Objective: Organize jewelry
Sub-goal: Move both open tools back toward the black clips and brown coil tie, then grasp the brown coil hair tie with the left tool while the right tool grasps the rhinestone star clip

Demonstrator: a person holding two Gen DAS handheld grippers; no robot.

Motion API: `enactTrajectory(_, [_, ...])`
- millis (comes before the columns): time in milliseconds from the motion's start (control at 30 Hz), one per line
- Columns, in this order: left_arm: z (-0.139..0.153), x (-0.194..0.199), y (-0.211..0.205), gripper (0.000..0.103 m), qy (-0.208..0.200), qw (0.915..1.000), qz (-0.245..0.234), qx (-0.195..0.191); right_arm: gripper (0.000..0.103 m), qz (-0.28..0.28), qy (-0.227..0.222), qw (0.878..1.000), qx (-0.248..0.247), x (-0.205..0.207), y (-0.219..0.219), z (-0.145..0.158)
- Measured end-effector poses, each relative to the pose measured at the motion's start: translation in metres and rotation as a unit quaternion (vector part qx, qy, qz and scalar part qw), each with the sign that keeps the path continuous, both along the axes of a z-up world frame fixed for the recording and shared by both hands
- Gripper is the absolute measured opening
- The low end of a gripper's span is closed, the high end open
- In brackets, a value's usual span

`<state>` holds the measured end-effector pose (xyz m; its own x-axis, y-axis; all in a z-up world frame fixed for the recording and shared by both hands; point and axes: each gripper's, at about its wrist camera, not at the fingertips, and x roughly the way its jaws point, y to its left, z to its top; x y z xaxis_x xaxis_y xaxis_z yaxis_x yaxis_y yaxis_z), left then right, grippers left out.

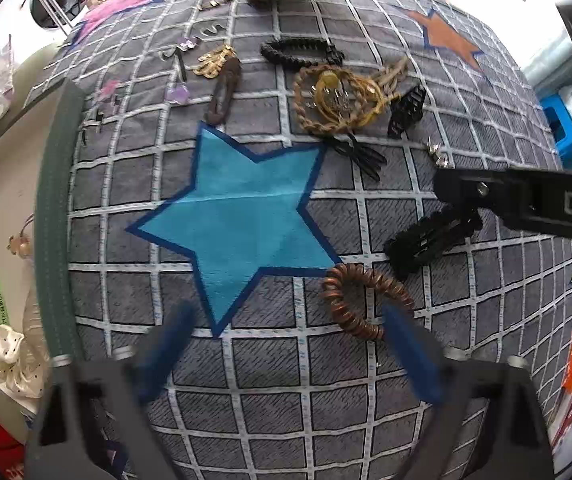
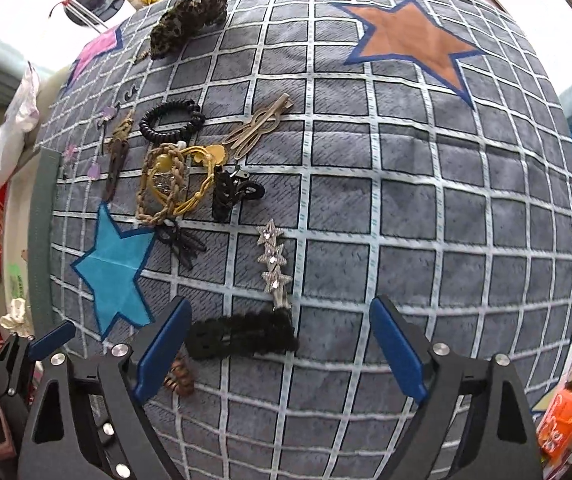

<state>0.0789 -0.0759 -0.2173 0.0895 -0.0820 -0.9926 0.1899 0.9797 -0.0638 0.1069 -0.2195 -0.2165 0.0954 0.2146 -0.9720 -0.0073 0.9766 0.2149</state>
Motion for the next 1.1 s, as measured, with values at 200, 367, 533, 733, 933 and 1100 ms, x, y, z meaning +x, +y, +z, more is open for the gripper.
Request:
enactTrajectory(200, [-0.008,0.0,-0.005,0.086,0.003,1.0,0.007,0.004,0.073,0.026,-0.001,0.999,-0.024,0.01,0.013,-0.009])
enactTrajectory(367, [-0.011,-0.004,-0.012,0.074,0.002,0.9999,0.002,0.017,0.072,0.052,-0.008,0.997,-0.058,0.015,0.03,-0.011])
enactTrajectory(533, [-0.009,-0.007,-0.022,0.058,-0.003,0.9997,-0.008,0.023,0.064,0.066,-0.02,0.994,-0.085,0.012,0.046,-0.012])
enactTrajectory(733, [-0.006,-0.007,-0.027,0.016,0.0,0.9998,-0.012,0.013,0.035,0.061,-0.023,0.994,-0.085,0.012,0.05,-0.009])
enactTrajectory(933, [-0.003,-0.009,-0.021,0.013,0.007,0.9998,-0.009,-0.015,0.018,0.049,-0.026,0.996,-0.071,0.013,0.029,-0.005])
enactTrajectory(1100, [0.008,-0.018,-0.015,0.013,0.0,0.9995,-0.015,-0.027,0.018,0.014,-0.028,0.999,-0.039,0.01,0.001,0.005])
